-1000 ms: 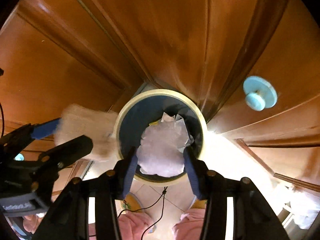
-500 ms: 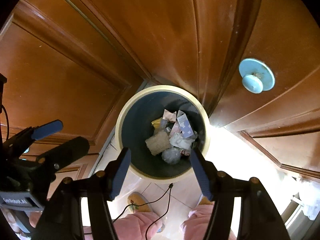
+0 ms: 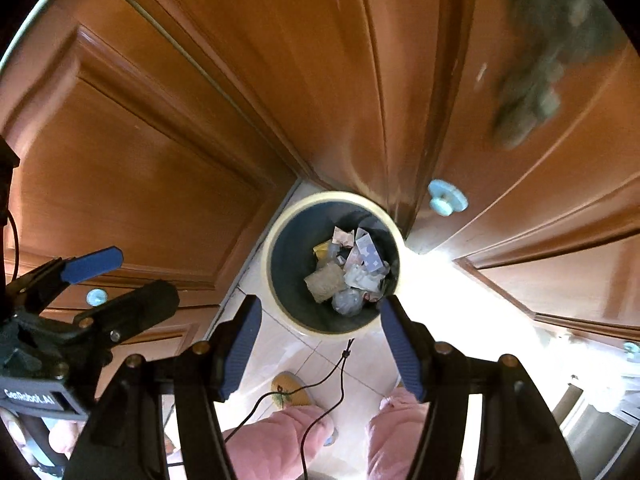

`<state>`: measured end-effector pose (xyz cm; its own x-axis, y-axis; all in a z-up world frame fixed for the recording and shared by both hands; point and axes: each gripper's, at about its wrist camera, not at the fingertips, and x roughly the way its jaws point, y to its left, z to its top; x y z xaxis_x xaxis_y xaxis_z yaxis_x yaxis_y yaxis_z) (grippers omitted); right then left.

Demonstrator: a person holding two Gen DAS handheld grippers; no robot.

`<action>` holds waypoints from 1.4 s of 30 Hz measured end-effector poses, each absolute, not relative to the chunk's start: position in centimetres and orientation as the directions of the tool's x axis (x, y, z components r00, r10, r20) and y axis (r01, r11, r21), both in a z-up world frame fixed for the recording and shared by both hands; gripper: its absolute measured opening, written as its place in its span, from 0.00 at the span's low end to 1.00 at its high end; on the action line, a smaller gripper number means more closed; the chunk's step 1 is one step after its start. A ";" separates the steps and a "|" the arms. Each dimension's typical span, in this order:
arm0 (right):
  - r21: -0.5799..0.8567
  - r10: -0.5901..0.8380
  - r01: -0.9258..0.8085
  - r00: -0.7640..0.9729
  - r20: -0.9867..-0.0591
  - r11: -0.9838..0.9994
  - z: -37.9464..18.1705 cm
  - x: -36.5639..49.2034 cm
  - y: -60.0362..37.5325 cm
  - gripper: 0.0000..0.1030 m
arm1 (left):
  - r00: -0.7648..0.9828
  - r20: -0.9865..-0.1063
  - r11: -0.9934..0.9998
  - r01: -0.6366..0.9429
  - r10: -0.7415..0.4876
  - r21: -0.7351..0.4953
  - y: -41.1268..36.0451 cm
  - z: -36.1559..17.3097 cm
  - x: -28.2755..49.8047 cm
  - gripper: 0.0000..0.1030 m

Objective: Collect trash

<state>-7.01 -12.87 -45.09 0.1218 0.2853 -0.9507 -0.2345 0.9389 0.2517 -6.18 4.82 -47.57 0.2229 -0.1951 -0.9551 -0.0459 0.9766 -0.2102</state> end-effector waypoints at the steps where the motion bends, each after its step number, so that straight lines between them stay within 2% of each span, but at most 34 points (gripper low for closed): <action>1: 0.252 0.286 -0.232 0.127 -0.950 0.940 -44.1 -7.0 -13.0 0.61 | 0.221 -0.955 0.977 -0.042 -0.196 -0.211 4.7 -46.3 -6.2 0.98; 10: 0.220 0.268 -0.221 0.218 -0.938 0.950 -31.6 -7.7 -14.6 0.61 | 0.277 -0.940 0.978 0.006 -0.201 -0.208 3.2 -34.1 -7.3 0.98; 14: 0.139 0.195 -0.214 0.271 -0.943 0.967 -26.8 -8.0 -15.1 0.61 | 0.321 -0.928 0.981 0.005 -0.187 -0.196 3.2 -29.0 -7.9 0.98; 27: 0.128 0.205 -0.194 0.461 -0.863 0.973 -9.6 -7.9 -17.4 0.61 | 0.546 -0.834 0.997 0.049 -0.080 -0.063 2.1 -12.8 -7.7 0.98; 32: 0.160 0.230 -0.175 0.525 -0.819 0.971 -4.2 -7.9 -18.1 0.61 | 0.593 -0.800 0.996 0.051 -0.091 -0.076 0.9 -7.4 -6.7 0.98; 36: 0.194 0.253 -0.164 0.571 -0.781 0.967 -1.1 -8.2 -19.2 0.61 | 0.638 -0.768 0.998 0.057 -0.060 -0.031 -0.7 -3.7 -6.5 0.98; 42: 0.176 0.238 -0.160 0.654 -0.718 0.971 2.6 -8.1 -19.6 0.61 | 0.704 -0.710 0.999 0.034 -0.031 -0.010 -1.7 0.5 -6.3 0.98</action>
<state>-8.11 -19.60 2.65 0.6542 0.2376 -0.7180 -0.1601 0.9714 0.1756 -6.28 -1.74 0.51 0.7040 -0.0315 -0.7095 0.0341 0.9994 -0.0105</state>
